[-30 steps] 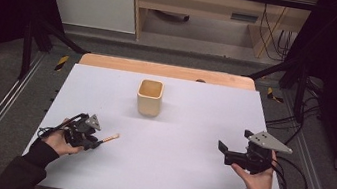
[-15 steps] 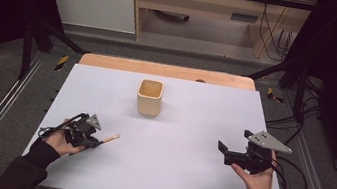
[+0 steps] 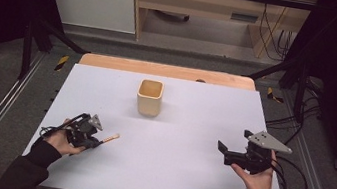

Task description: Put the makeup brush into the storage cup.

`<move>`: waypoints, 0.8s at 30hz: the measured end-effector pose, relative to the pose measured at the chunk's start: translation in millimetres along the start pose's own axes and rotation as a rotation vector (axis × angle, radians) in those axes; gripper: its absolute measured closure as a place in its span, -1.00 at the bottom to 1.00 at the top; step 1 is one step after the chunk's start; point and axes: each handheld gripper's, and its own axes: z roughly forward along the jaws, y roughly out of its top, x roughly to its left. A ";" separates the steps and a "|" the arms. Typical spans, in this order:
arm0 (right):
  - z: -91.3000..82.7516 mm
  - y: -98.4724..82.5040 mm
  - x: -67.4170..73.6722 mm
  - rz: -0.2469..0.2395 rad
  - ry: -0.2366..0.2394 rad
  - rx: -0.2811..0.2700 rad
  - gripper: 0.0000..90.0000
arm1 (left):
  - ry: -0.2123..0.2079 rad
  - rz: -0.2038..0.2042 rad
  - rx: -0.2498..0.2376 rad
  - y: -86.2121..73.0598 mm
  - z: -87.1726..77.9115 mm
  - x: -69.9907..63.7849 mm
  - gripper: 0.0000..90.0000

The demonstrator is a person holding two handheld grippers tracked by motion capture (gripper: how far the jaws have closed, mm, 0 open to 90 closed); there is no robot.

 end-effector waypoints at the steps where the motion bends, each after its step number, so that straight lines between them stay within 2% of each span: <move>1: 0.1 0.0 0.1 0.000 0.000 0.000 -0.96 | 0.002 0.000 -0.001 0.1 0.1 -0.3 0.83; 6: 0.3 0.0 -0.1 0.000 0.000 0.001 -0.96 | 0.004 0.002 -0.005 0.1 -0.7 -0.2 0.83; 12: -0.1 0.2 -0.1 0.009 0.006 -0.004 -0.96 | 0.001 -0.010 -0.057 0.5 -7.1 -1.2 0.83; 13: 0.4 0.2 0.2 0.010 0.007 -0.001 -0.96 | 0.007 0.002 -0.049 1.1 -9.2 -0.2 0.83; 14: 0.4 0.2 0.2 0.010 0.007 -0.001 -0.96 | 0.009 -0.012 -0.067 1.4 -10.6 -0.7 0.83; 16: 1.2 0.0 0.7 -0.004 0.007 0.003 -0.96 | 0.006 -0.016 -0.090 1.7 -14.0 -0.8 0.83; 18: 0.9 0.5 1.0 0.006 0.015 -0.002 -0.96 | 0.013 -0.015 -0.102 2.7 -16.3 -1.1 0.83; 21: -0.3 1.2 2.4 0.005 0.021 -0.007 -0.96 | 0.009 -0.029 -0.165 3.9 -22.3 -3.0 0.83; 24: 0.1 2.8 4.2 0.013 0.040 -0.017 -0.96 | 0.023 -0.030 -0.191 4.6 -25.7 -4.9 0.83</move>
